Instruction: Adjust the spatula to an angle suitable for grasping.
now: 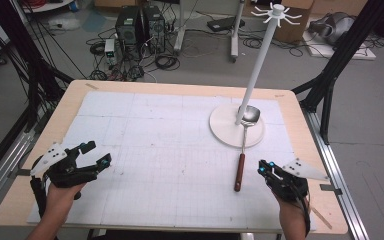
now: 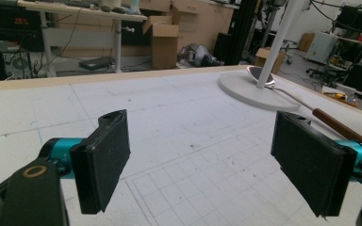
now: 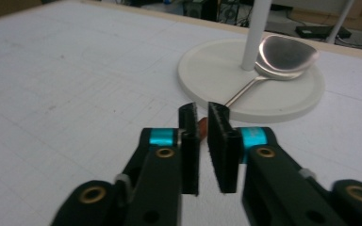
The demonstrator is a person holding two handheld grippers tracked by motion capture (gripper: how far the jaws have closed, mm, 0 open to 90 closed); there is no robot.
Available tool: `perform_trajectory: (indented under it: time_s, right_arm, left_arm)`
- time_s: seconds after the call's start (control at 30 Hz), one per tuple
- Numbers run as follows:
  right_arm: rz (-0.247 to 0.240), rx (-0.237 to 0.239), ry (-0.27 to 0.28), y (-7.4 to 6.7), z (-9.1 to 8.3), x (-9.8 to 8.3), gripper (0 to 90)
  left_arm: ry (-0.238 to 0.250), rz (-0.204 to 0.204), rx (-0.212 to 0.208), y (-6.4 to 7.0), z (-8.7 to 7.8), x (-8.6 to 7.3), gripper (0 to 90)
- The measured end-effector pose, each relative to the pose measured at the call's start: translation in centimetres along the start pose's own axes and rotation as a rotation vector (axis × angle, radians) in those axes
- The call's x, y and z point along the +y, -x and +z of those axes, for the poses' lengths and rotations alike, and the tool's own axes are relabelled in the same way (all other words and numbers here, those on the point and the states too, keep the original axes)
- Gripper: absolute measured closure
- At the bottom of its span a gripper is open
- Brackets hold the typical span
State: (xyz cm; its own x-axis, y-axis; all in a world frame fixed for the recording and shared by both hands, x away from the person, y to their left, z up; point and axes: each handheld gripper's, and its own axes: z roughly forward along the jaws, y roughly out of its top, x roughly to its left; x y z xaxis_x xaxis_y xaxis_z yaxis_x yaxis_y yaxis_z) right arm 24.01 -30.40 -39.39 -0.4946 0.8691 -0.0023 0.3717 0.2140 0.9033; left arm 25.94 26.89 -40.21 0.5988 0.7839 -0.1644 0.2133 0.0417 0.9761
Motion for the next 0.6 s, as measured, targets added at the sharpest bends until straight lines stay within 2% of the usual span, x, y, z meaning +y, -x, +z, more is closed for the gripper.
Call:
perform_trajectory:
  time_s: [0.07, 0.17, 0.3, 0.33, 0.37, 0.53, 0.6]
  right_arm:
    - [-0.026, 0.012, -0.025, 0.2, 1.2, 0.5, 89.3]
    - [-0.033, 0.040, -0.059, 0.8, 3.3, 1.0, 89.3]
    - [-0.040, 0.033, -0.118, 1.4, 5.9, 1.2, 89.3]
    - [-0.040, 0.033, -0.118, 1.4, 5.9, 1.2, 89.3]
    - [-0.021, 0.018, -0.138, 1.7, 6.4, 1.1, 89.3]
    - [0.005, 0.007, -0.126, 2.2, 6.6, 1.1, 88.4]
    - [-0.007, 0.016, -0.134, 2.2, 7.1, 1.1, 88.7]
  left_arm:
    - [-0.001, -0.002, 0.000, 0.0, 0.0, 0.0, 20.6]
    - [-0.005, -0.005, 0.000, -0.1, 0.2, 0.0, 20.7]
    - [-0.013, -0.005, -0.005, -0.1, 0.3, -0.1, 20.9]
    - [-0.014, -0.006, -0.005, -0.1, 0.3, -0.1, 20.9]
    - [-0.016, -0.008, -0.006, -0.1, 0.3, -0.1, 21.1]
    - [-0.021, -0.010, -0.006, -0.2, 0.4, -0.2, 21.2]
    - [-0.024, -0.011, -0.009, -0.1, 0.5, -0.2, 21.3]
